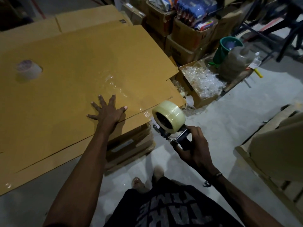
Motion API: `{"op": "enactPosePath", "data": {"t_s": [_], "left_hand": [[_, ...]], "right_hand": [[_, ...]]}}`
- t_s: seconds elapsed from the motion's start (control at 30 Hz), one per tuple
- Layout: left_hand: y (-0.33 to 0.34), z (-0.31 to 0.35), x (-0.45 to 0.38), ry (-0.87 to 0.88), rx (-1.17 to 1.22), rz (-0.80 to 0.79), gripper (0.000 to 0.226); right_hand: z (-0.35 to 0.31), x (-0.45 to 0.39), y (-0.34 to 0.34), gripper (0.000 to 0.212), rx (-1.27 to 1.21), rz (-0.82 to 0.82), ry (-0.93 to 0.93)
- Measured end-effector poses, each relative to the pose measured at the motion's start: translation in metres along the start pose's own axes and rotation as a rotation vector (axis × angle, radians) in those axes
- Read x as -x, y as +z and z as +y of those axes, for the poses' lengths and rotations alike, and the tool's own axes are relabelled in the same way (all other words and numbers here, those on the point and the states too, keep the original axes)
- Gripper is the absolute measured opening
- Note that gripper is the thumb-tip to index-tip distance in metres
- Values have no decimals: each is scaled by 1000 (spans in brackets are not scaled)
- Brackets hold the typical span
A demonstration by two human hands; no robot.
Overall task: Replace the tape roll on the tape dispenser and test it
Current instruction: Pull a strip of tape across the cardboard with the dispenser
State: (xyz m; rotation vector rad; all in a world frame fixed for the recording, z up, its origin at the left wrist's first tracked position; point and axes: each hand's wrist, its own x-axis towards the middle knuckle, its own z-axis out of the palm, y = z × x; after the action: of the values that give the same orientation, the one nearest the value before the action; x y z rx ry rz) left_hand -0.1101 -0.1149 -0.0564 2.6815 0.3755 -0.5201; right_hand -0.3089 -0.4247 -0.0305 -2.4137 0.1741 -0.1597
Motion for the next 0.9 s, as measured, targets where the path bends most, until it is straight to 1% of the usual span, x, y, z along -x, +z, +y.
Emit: {"op": "enactPosePath", "data": {"t_s": [0.27, 0.47, 0.6, 0.7, 0.83, 0.9], "left_hand": [[0, -2, -2, 11, -7, -1, 91], [-3, 0, 1, 12, -18, -13, 90], [-5, 0, -2, 7, -14, -20, 90], [-8, 0, -5, 13, -8, -28, 89], [-4, 0, -6, 12, -26, -21, 90], [-3, 0, -6, 16, -35, -18, 90]], "right_hand": [[10, 8, 3, 68, 17, -15, 22], [15, -5, 8, 60, -68, -19, 27], [30, -21, 11, 67, 6, -42, 57], [52, -6, 7, 72, 51, -37, 62], [61, 8, 0, 61, 24, 17, 119], [53, 4, -6, 61, 18, 35, 122]]}}
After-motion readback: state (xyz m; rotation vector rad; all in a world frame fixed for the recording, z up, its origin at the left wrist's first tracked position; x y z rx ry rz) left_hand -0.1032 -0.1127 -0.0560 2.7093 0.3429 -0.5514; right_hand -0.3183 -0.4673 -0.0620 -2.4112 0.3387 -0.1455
